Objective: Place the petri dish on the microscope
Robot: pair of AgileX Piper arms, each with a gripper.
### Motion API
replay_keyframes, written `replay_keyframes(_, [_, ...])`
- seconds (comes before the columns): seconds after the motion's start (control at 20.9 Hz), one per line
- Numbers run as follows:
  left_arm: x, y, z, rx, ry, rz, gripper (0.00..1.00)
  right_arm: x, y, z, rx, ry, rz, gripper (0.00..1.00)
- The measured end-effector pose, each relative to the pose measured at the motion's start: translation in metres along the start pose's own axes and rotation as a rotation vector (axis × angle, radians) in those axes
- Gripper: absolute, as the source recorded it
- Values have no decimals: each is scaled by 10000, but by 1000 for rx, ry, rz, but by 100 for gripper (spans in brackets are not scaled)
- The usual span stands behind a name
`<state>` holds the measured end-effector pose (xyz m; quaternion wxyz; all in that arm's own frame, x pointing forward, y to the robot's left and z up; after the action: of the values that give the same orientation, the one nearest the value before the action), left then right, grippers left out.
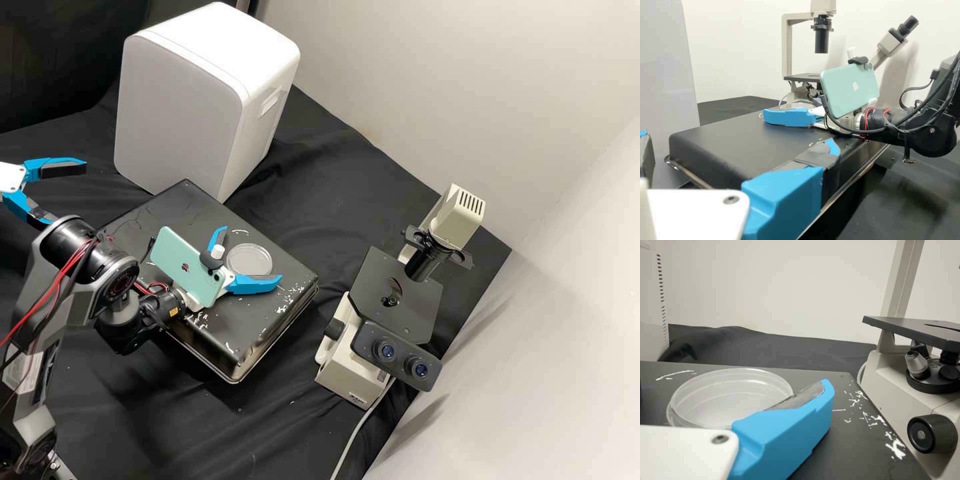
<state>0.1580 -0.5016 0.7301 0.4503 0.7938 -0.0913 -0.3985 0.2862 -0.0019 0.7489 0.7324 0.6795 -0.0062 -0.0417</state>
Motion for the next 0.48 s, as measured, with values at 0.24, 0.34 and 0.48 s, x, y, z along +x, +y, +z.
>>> replay_keyframes(0.24, [0,0,0,0,0,0,100,0,0,0,0,0,0,100])
replay_keyframes(0.34, [0,0,0,0,0,0,100,0,0,0,0,0,0,0])
replay_keyframes(0.48, [0,0,0,0,0,0,100,0,-1,-1,-1,1,-1,0])
